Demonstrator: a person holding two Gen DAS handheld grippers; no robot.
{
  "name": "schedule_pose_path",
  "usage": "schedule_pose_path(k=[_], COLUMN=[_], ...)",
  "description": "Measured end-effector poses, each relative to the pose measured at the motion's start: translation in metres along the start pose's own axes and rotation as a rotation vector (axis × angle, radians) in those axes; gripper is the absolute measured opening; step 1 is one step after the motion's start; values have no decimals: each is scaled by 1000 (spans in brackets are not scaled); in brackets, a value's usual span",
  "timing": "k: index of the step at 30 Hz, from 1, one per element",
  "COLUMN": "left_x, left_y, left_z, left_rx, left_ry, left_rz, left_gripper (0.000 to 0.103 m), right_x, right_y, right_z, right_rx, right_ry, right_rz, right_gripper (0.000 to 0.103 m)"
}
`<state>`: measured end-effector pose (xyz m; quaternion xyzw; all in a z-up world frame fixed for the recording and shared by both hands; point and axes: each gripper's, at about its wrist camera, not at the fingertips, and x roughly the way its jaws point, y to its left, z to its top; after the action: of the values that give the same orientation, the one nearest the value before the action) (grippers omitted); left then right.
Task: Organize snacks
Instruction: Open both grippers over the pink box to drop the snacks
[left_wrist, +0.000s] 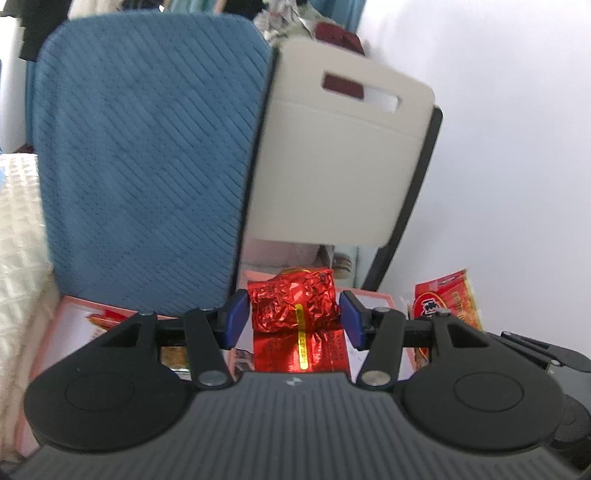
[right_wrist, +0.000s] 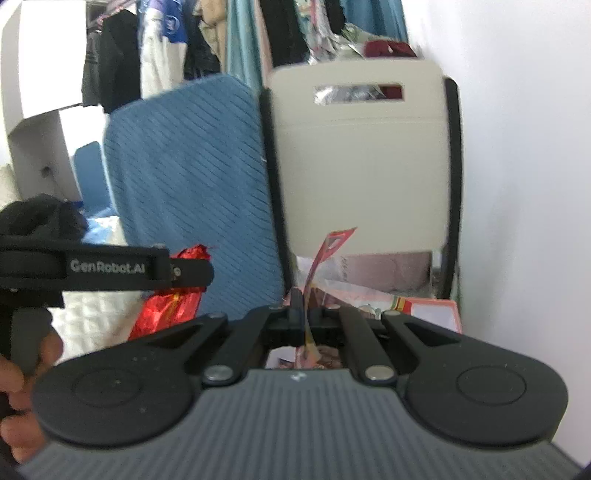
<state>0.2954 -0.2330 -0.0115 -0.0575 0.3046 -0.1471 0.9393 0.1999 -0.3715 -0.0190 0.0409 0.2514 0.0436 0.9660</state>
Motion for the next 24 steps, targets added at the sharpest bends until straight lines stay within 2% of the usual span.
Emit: schedule_pose_path(k=[13,24], left_x=[124,183], left_y=[-20,-18], left_z=[-47,-88], left_rx=[1,-7], left_ry=[224,356], left_rz=[-13,9], left_gripper=[59,59], right_x=[76,127], right_y=[-70,-94], right_z=[-65,-101], right_rx=[74,98], right_ry=[231,378], right_rz=[-86,-91], right_gripper=[4,4])
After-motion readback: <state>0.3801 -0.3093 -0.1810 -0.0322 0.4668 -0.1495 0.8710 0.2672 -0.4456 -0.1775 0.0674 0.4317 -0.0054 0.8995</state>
